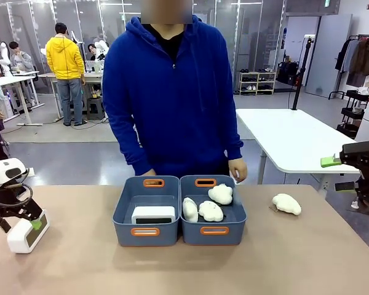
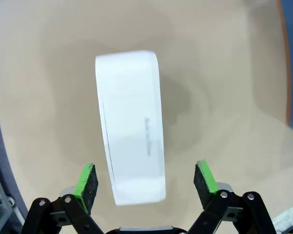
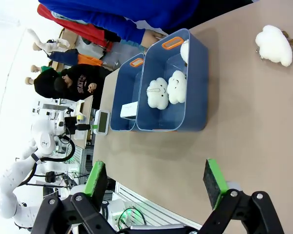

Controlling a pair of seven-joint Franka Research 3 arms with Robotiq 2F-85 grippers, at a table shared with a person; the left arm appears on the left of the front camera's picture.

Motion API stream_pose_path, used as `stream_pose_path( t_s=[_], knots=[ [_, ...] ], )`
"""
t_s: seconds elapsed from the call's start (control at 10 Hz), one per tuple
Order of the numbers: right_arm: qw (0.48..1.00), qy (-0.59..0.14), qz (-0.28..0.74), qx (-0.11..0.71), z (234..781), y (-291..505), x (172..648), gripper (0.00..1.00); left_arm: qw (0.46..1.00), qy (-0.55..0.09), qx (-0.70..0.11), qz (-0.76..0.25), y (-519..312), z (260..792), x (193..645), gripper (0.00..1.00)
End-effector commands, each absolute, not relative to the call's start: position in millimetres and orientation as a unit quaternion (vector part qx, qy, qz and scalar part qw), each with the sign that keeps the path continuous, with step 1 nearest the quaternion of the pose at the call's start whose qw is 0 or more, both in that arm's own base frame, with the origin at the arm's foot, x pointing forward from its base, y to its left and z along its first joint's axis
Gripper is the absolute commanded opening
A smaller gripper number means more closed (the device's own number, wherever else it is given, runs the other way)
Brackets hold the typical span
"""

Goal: Sort the digital clocks into the basket.
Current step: Pick up the Digital clock from the table and place it into the empty Plastic storage basket.

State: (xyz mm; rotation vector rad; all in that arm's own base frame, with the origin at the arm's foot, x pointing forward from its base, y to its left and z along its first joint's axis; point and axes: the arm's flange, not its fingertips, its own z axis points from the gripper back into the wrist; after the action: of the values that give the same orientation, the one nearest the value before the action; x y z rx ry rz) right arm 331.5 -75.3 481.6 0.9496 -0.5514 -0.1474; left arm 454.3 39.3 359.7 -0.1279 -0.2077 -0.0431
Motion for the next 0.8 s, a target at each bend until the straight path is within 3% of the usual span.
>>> stream_pose_path(
  t_s=[0.0, 0.1, 0.2, 0.3, 0.5, 0.6, 0.7],
  knots=[
    [0.847, -0.268, -0.073, 0.452, 480.2, -73.3, 333.5, 1.0, 0.992, -0.12, -0.027, -0.003, 39.0, 353.1, 470.6, 0.92],
    [0.847, -0.268, -0.073, 0.452, 480.2, -73.3, 333.5, 1.0, 0.993, -0.117, -0.026, -0.005, 37.4, 350.8, 471.7, 0.45],
    [0.847, -0.268, -0.073, 0.452, 480.2, -73.3, 333.5, 1.0, 0.993, -0.118, -0.024, 0.005, 35.3, 349.7, 472.3, 0.33],
    [0.847, -0.268, -0.073, 0.452, 480.2, -73.3, 333.5, 1.0, 0.993, -0.113, -0.03, 0.006, 34.1, 346.9, 472.4, 0.0],
    [0.847, -0.268, -0.073, 0.452, 480.2, -73.3, 333.5, 1.0, 0.993, -0.113, -0.028, 0.001, 33.1, 343.1, 471.7, 0.0],
    [0.847, -0.268, -0.073, 0.452, 480.2, -73.3, 333.5, 1.0, 0.993, -0.117, -0.031, 0.003, 34.3, 347.2, 470.2, 0.16],
    [0.847, -0.268, -0.073, 0.452, 480.2, -73.3, 333.5, 1.0, 0.991, -0.126, -0.048, 0.011, 36.0, 360.7, 467.5, 0.05]
  ],
)
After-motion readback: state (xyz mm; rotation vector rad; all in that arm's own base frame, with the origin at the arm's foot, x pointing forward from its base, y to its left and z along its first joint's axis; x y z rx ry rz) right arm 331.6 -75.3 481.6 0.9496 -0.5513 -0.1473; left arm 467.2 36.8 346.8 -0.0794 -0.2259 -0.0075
